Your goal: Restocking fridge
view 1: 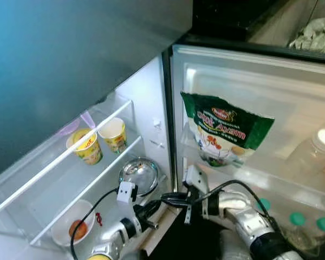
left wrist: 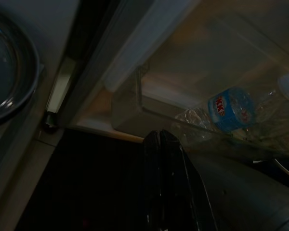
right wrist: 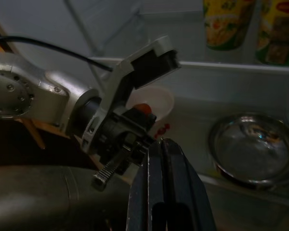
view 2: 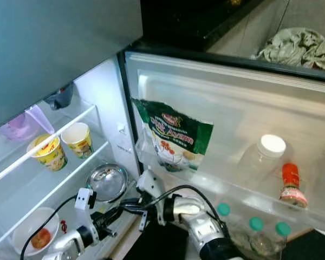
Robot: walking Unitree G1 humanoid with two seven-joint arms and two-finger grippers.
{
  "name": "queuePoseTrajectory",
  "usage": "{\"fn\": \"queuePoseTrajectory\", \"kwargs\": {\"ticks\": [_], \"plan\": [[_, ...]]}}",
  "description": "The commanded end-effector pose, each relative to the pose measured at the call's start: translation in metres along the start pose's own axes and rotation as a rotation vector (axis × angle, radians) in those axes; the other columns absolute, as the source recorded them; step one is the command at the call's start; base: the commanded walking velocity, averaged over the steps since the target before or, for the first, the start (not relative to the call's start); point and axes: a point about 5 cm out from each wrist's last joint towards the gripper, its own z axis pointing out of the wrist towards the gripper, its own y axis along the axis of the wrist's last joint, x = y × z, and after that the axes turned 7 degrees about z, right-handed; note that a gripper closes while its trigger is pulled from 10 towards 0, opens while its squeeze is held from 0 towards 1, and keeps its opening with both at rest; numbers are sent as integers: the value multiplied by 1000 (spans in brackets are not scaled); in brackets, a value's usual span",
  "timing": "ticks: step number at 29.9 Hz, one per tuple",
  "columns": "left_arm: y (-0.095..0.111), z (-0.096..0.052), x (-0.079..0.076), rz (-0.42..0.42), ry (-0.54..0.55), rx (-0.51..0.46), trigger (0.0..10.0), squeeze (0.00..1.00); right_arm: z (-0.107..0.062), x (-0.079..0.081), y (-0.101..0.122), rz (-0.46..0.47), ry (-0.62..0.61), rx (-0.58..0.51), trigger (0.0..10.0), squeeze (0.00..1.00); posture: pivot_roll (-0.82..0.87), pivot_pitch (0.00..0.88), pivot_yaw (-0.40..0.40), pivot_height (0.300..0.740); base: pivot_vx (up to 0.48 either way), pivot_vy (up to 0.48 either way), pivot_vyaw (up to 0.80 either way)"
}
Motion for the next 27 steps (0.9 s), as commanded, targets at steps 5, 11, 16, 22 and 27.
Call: {"fn": "queuePoseTrajectory", "kwargs": {"ticks": [5,11,16,22,27], "plan": [[-12,-8,-1,-14,-35,64,10000,0,5,22,-39,12,153,232,10000,0,-43,12,45,627,0,0,0],[-15,-10,-1,-7,-49,81,10000,0,4,24,-35,59,163,197,10000,0,-41,13,47,627,0,0,0],[-16,-9,-3,-5,-60,84,10000,0,6,24,-40,86,139,189,10000,0,-41,13,47,627,0,0,0],[-18,-5,-9,-3,-86,91,10000,0,12,29,-34,141,162,109,10000,0,-40,6,40,632,0,0,0],[-21,-6,-8,-8,-50,109,10000,0,12,30,-30,162,164,70,10000,0,-39,0,33,647,0,0,0]]}}
